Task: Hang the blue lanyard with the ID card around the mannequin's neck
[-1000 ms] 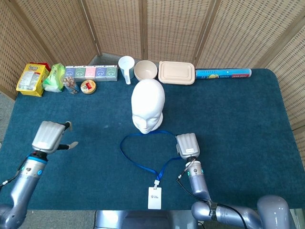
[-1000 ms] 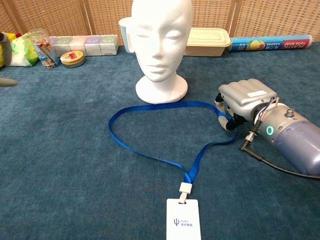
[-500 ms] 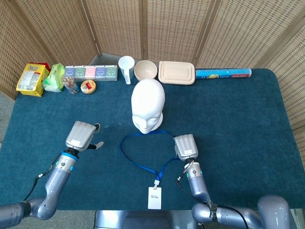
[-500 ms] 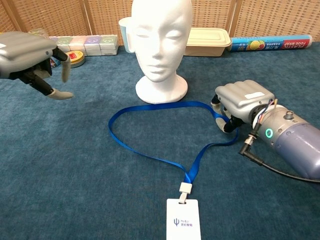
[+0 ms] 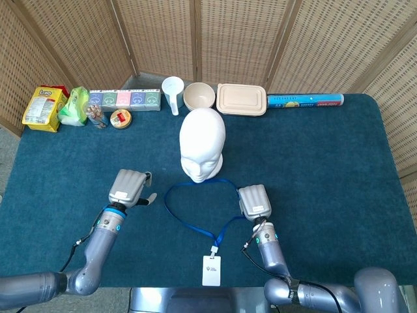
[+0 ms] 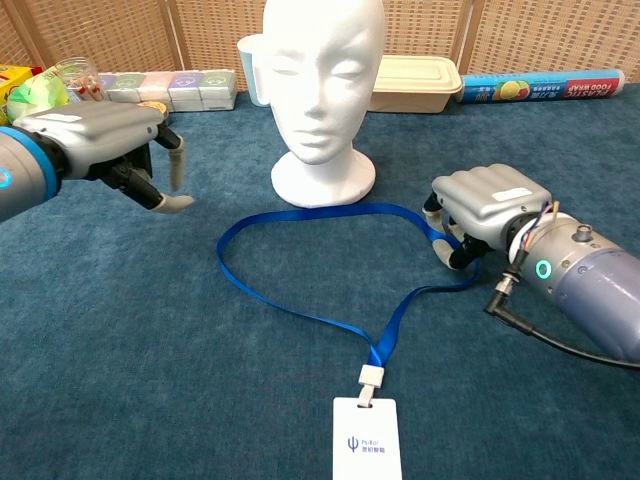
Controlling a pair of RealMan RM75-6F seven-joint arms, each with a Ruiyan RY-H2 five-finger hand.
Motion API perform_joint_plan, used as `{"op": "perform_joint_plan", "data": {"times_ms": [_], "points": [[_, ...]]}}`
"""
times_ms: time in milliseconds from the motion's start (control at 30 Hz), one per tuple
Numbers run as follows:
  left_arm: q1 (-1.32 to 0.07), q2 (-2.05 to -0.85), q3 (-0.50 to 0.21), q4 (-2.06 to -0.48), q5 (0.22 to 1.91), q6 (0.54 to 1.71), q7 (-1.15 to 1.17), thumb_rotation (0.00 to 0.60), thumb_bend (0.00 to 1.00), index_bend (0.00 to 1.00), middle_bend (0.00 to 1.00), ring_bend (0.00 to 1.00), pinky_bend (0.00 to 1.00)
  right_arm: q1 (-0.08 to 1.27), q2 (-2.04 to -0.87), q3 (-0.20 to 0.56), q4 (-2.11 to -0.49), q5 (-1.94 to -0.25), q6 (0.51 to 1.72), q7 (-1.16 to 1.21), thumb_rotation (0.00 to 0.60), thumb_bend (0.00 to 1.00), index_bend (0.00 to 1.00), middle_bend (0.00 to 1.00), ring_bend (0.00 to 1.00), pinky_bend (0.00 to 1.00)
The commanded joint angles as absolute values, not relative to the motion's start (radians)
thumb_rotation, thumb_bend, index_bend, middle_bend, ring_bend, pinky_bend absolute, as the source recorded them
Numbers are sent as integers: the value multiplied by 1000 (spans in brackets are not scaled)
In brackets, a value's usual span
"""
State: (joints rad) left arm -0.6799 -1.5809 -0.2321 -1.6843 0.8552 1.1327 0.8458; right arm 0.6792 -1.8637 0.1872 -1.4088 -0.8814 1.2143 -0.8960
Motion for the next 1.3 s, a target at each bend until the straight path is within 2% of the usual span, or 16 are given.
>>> {"op": "perform_joint_plan", "data": {"times_ms": [33,433,1300], "points": [[-698,-1599,-236,-1677,828,1133,857,411,296,512,1000,1000,1000,678,-1863,187,-1407,-880,1212,-893,598,562,640,860,1000,1000],[-770,-1679,-237,-1608,692,1144,914,432,330,512,1000,1000,1000,669,-1853,185,-1400,-876,1197,-867,599,562,645,861,1000,1000],[-859,-1770,-236,-1486,578,1142,926,434,327,512,1000,1000,1000,662,-1849,184,-1385,-873,1183,-848,600,563,654,861,1000,1000]]}}
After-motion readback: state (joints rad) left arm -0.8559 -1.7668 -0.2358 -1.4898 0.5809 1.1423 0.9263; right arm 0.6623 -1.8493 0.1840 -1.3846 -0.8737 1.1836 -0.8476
